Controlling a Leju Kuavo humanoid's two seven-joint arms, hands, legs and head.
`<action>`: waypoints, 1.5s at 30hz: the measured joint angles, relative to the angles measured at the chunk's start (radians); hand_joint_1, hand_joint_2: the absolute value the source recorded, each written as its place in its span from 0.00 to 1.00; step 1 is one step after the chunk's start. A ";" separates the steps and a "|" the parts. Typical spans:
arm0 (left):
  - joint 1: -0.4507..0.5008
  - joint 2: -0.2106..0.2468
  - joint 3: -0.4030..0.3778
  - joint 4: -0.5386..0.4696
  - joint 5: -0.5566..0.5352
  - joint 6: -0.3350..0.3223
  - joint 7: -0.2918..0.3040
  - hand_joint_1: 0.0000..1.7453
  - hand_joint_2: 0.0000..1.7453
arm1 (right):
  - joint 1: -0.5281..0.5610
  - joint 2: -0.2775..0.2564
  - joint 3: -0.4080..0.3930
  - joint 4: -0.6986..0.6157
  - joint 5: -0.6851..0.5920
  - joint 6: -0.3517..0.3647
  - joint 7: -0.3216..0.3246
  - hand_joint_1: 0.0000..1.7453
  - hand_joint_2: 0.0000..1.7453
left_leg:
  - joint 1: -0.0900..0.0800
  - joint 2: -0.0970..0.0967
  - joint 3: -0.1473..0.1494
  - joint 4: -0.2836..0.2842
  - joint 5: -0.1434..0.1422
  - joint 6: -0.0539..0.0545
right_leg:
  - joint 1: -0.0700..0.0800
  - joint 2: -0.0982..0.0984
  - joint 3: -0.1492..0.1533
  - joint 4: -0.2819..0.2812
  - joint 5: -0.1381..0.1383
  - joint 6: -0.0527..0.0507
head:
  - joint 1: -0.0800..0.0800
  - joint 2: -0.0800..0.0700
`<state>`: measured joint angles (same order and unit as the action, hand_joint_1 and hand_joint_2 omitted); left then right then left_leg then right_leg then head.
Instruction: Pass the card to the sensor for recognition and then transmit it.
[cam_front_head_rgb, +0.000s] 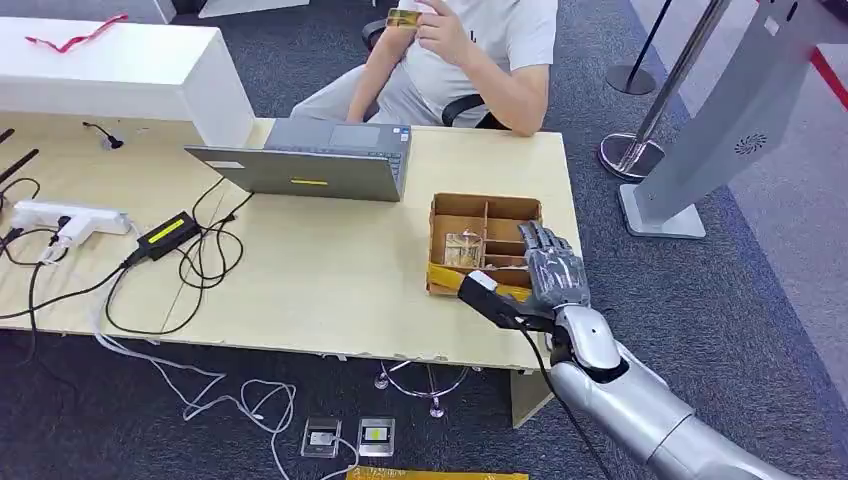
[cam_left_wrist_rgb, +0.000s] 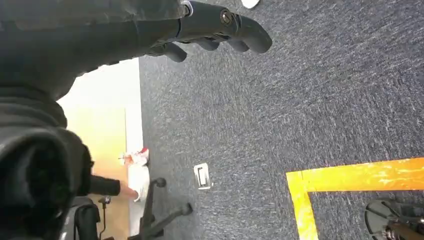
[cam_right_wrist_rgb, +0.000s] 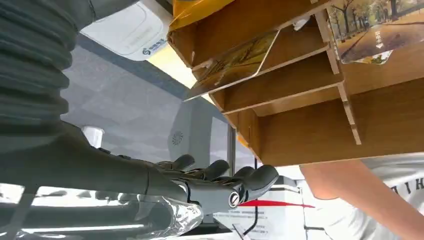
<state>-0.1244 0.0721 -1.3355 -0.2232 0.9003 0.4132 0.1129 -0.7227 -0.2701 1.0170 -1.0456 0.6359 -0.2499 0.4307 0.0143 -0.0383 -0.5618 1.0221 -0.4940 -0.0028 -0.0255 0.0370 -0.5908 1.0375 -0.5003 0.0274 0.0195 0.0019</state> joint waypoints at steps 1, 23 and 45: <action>0.000 0.000 0.000 0.000 -0.001 -0.001 0.000 0.00 0.00 | 0.000 0.000 0.000 0.001 0.000 0.000 0.000 0.00 1.00 | 0.000 0.000 0.000 0.000 0.000 0.000 | 0.000 0.000 0.000 0.000 0.000 0.000 | 0.000 0.000; 0.000 0.000 -0.002 0.000 -0.006 0.000 0.001 0.00 0.00 | 0.017 0.009 0.000 0.036 0.001 0.002 0.001 0.00 1.00 | 0.000 0.000 0.000 0.000 0.000 0.000 | 0.000 0.000 0.000 0.000 0.000 0.000 | 0.000 0.000; 0.000 0.000 -0.003 0.000 -0.018 0.006 0.001 0.00 0.00 | -0.003 0.084 -0.002 0.141 -0.015 -0.042 -0.095 1.00 1.00 | 0.000 0.000 0.000 0.000 0.000 0.000 | 0.000 0.000 0.000 0.000 0.000 0.000 | 0.000 0.000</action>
<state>-0.1248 0.0721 -1.3382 -0.2232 0.8827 0.4196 0.1141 -0.7254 -0.1861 1.0155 -0.9044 0.6210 -0.2918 0.3353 0.0145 -0.0383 -0.5618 1.0221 -0.4939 -0.0028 -0.0253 0.0370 -0.5908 1.0376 -0.5003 0.0274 0.0195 0.0019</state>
